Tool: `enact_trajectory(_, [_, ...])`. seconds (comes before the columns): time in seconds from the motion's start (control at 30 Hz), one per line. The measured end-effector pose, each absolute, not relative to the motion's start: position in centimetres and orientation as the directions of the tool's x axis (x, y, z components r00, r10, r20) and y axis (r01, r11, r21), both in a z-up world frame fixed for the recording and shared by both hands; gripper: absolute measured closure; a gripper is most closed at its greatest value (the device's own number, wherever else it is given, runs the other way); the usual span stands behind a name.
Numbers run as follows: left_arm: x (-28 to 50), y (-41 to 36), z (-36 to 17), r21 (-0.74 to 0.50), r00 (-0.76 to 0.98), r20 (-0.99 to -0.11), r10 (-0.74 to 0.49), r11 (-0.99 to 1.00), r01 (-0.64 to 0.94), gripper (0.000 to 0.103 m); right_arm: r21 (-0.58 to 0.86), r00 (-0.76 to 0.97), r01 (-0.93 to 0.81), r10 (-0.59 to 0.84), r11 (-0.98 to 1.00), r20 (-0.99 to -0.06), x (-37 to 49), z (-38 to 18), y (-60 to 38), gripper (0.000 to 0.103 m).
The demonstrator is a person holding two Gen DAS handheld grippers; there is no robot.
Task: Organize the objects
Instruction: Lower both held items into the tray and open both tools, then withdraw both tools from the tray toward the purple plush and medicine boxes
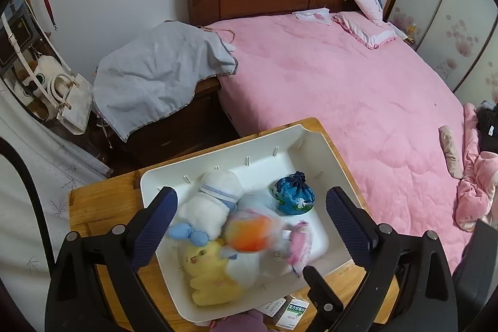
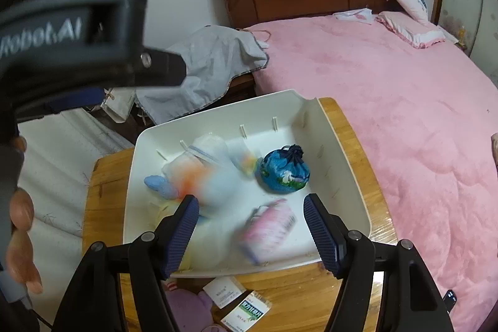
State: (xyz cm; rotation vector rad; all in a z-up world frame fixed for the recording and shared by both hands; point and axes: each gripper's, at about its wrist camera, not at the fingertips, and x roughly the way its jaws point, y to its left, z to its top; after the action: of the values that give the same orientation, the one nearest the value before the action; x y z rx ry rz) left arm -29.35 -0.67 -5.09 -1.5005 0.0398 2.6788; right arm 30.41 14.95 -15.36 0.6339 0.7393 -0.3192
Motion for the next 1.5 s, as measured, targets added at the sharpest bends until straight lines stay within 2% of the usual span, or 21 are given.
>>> enact_trajectory(0.67, [-23.7, -2.4, -1.7, -0.081, -0.594, -0.800, 0.091, -0.996, -0.043, 0.005, 0.442, 0.754, 0.446, -0.061, 0.778, -0.654, 27.4, -13.9, 19.1, 0.032])
enact_trajectory(1.23, [-18.1, -2.3, -1.0, -0.154, -0.611, -0.773, 0.173, -0.985, -0.083, 0.005, 0.457, 0.775, 0.451, -0.083, 0.767, -0.626, 22.7, -13.1, 20.9, 0.032])
enact_trajectory(1.5, [-15.3, -1.6, -1.2, -0.148, -0.618, -0.766, 0.176, -0.984, -0.097, 0.005, 0.462, 0.782, 0.444, -0.080, 0.768, -0.618, 20.7, -13.3, 21.8, 0.032])
